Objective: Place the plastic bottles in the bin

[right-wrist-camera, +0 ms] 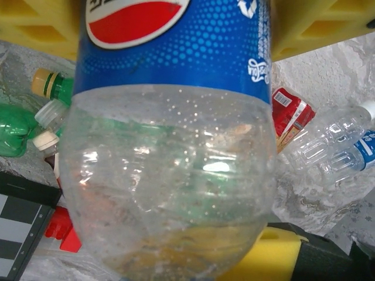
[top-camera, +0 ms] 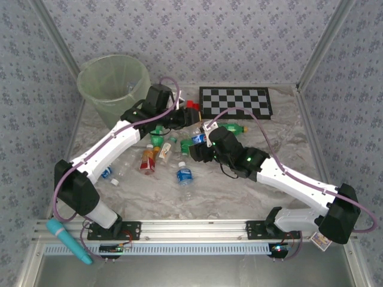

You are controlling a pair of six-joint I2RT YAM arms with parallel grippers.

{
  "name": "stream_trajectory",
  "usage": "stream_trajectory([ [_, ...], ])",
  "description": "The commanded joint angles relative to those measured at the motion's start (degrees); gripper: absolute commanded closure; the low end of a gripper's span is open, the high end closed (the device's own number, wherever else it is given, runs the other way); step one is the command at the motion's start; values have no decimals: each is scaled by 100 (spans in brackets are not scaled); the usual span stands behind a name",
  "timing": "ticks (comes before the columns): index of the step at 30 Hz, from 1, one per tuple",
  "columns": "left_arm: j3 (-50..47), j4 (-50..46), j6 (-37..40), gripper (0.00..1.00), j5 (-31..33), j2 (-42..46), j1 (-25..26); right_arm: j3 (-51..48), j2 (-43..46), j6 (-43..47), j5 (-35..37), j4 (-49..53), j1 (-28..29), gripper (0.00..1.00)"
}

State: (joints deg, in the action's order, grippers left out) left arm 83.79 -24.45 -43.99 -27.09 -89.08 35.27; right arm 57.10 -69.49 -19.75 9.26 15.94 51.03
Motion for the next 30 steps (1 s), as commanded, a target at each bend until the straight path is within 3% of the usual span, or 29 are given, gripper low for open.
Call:
stream_trajectory([
  [1,301,-192,110,62,141,104,-49,91,-64,-117,-64,-40,-58,25],
  [4,309,-223,98,63,169,170,-136,98,-55,-152,-82,-103,-133,10],
  [5,313,-229,99,63,169,192,-167,107,-53,-135,-80,-97,-143,0],
  [12,470,-477,201,63,140,483,-668,413,-89,-126,46,-147,-276,0],
  [21,813,-609,299,68,-625,837,-2223,1075,-487,-517,388,21,-260,0],
  [24,1052,-750,425,69,-289,958,-2481,1531,-627,-661,471,232,-140,1],
  [30,955,42,-105,69,-416,1021,-3122,2104,-772,-710,927,747,251,1],
])
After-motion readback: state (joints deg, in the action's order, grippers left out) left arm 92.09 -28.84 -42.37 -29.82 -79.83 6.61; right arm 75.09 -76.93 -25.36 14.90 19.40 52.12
